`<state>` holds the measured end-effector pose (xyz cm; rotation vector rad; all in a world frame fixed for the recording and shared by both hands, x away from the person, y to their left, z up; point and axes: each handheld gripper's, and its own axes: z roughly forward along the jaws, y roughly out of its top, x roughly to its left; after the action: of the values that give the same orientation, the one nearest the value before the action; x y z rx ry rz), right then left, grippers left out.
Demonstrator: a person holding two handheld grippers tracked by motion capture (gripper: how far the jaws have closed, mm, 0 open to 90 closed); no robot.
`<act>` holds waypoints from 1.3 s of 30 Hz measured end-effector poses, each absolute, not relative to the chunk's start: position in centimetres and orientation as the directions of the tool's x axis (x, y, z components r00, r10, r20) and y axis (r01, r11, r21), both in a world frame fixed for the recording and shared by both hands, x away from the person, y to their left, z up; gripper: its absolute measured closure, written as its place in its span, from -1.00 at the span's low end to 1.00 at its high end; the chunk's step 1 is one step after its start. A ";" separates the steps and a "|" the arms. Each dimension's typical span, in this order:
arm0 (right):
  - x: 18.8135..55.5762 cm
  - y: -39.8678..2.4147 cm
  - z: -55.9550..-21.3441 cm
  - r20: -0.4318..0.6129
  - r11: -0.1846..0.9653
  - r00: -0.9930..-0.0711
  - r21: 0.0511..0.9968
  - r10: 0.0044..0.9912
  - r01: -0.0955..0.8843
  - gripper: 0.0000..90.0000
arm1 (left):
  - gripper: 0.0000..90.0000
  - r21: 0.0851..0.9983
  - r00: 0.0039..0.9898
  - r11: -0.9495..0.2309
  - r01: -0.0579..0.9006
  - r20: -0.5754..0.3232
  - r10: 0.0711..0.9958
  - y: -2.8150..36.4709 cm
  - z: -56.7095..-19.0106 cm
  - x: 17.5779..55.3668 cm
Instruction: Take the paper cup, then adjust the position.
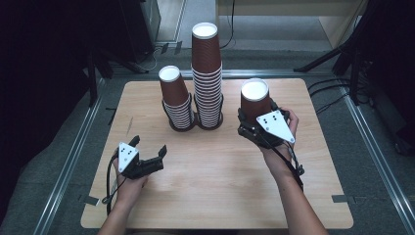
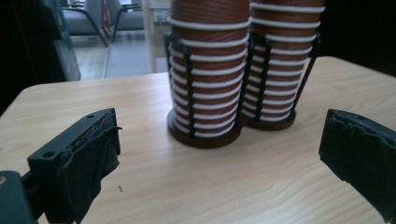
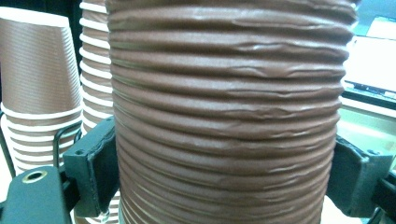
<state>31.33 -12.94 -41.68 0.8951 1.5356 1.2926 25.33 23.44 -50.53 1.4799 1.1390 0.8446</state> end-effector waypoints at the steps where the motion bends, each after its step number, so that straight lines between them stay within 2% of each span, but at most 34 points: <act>1: 31.3 -12.9 -41.9 -0.195 0.198 -0.325 0.980 0.925 -0.024 -0.71 | -1.00 0.975 0.306 -0.007 0.221 -0.063 0.950 23.3 -50.4 25.4; 8: 31.2 -12.4 -43.1 -0.232 0.236 -0.344 0.971 0.910 -0.029 -0.71 | -1.00 0.978 0.384 0.004 0.211 -0.087 0.919 21.9 -49.0 26.9; 12: 31.3 -11.9 -44.2 -0.297 0.301 -0.357 0.952 0.886 -0.046 -0.71 | -1.00 0.978 0.412 -0.009 0.207 -0.079 0.908 21.2 -48.6 27.5; 21: 31.7 -11.3 -45.6 -0.364 0.367 -0.350 0.928 0.863 -0.061 -0.71 | -1.00 0.978 0.476 -0.048 0.205 -0.057 0.877 19.7 -47.9 28.5; 39: 31.6 -9.9 -47.9 -0.590 0.558 -0.343 0.806 0.731 -0.197 -0.71 | -1.00 0.984 0.584 -0.068 0.166 -0.043 0.811 17.4 -46.9 27.3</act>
<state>31.60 -9.92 -47.90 0.4549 1.6586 1.0205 27.34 17.42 -46.91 1.5797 0.8455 0.6508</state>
